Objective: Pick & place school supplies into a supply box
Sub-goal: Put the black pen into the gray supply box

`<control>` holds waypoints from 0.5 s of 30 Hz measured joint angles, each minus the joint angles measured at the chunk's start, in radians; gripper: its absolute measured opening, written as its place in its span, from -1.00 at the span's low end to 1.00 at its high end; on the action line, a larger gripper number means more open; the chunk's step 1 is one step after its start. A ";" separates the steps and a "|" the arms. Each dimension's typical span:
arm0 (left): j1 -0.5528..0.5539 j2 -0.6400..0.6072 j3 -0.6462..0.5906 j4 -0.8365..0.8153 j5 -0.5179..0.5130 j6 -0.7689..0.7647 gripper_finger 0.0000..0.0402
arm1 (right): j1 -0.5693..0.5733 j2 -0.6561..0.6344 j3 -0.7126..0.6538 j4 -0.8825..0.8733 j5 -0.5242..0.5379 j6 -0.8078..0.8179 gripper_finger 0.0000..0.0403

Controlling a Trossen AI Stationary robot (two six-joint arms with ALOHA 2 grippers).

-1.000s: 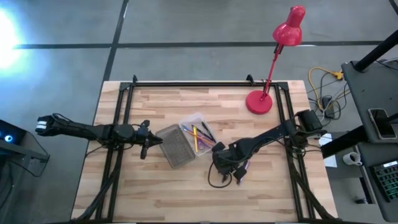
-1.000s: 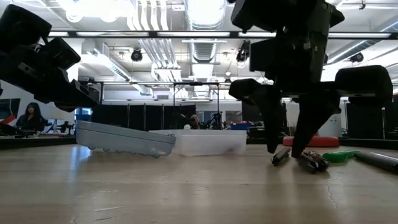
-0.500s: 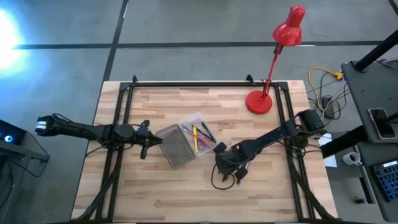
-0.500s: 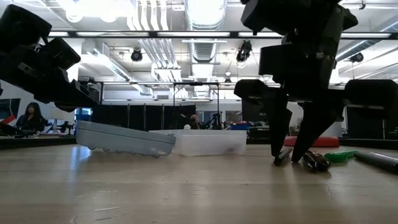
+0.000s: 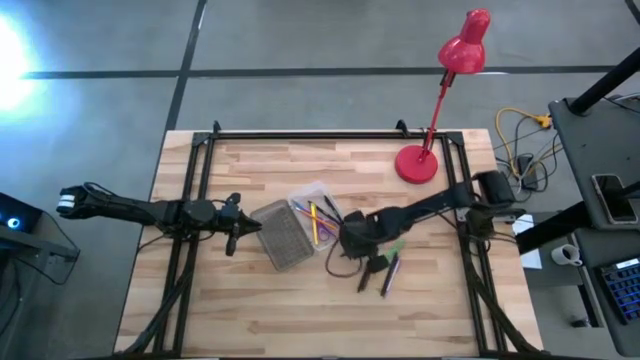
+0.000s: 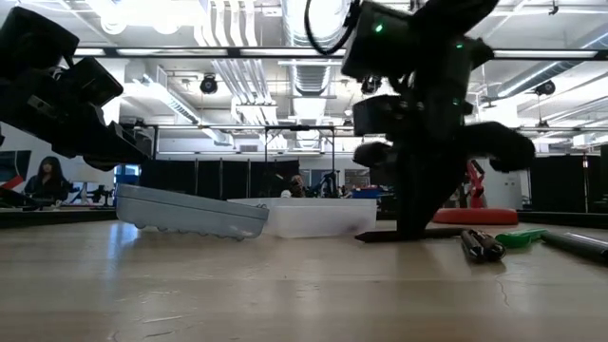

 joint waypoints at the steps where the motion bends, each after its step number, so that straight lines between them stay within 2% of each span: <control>1: 0.000 0.000 0.000 0.000 0.000 0.000 -0.83 | -0.016 0.000 0.005 -0.008 -0.050 0.060 -0.92; 5: 0.000 0.000 0.000 0.000 0.000 0.000 -0.83 | -0.077 -0.005 0.032 -0.026 -0.304 0.270 -0.93; 10: 0.000 0.000 0.000 0.000 0.000 0.000 -0.83 | -0.108 -0.070 0.107 -0.005 -0.477 0.405 -0.93; 13: 0.000 0.000 0.000 0.000 0.000 0.000 -0.83 | -0.145 -0.064 0.148 0.042 -0.485 0.548 -0.93; 15: 0.000 0.000 0.000 0.000 0.000 0.000 -0.83 | -0.179 -0.065 0.171 0.132 -0.407 0.693 -0.93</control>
